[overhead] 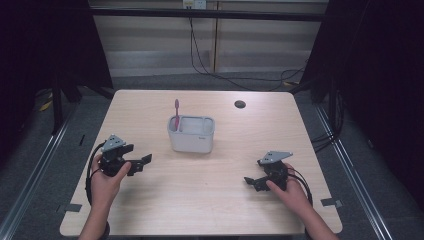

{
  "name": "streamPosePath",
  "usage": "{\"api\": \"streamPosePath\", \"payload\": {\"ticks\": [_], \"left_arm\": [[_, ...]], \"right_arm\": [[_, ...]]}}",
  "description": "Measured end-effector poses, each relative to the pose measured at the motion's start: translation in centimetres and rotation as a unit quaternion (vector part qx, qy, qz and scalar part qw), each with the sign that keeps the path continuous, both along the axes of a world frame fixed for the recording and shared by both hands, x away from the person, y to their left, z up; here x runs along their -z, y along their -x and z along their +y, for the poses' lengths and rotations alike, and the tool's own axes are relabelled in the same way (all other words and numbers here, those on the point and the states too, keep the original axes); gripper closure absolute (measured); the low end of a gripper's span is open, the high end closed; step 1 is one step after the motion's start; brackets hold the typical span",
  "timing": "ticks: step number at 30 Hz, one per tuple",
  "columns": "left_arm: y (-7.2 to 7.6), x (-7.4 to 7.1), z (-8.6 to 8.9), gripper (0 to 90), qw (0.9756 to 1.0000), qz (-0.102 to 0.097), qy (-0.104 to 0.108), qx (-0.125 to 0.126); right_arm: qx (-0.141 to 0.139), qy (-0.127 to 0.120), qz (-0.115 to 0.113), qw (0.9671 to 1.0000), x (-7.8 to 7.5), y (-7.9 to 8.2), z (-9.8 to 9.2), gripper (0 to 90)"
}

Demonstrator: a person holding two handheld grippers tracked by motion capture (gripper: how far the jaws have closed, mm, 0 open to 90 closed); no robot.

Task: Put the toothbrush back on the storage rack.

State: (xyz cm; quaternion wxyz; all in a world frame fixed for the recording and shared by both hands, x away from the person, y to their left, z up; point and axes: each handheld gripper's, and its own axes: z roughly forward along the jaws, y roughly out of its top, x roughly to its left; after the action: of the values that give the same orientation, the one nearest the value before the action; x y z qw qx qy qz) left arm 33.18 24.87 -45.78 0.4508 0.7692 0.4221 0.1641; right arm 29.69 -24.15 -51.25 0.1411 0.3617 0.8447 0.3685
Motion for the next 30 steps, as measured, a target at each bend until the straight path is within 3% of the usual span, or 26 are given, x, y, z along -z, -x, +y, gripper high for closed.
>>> {"api": "streamPosePath", "payload": {"ticks": [21,30], "left_arm": [[0.6,1.9,1.2,15.7,0.9987,0.022,-0.040,0.025],[0.7,2.6,1.7,15.8,0.9984,0.032,-0.043,0.018]], "right_arm": [[0.000,0.000,0.000,1.0000,0.0,0.0,0.0,13.4],[0.000,0.000,0.000,1.0000,0.0,0.0,0.0,13.4]]}}
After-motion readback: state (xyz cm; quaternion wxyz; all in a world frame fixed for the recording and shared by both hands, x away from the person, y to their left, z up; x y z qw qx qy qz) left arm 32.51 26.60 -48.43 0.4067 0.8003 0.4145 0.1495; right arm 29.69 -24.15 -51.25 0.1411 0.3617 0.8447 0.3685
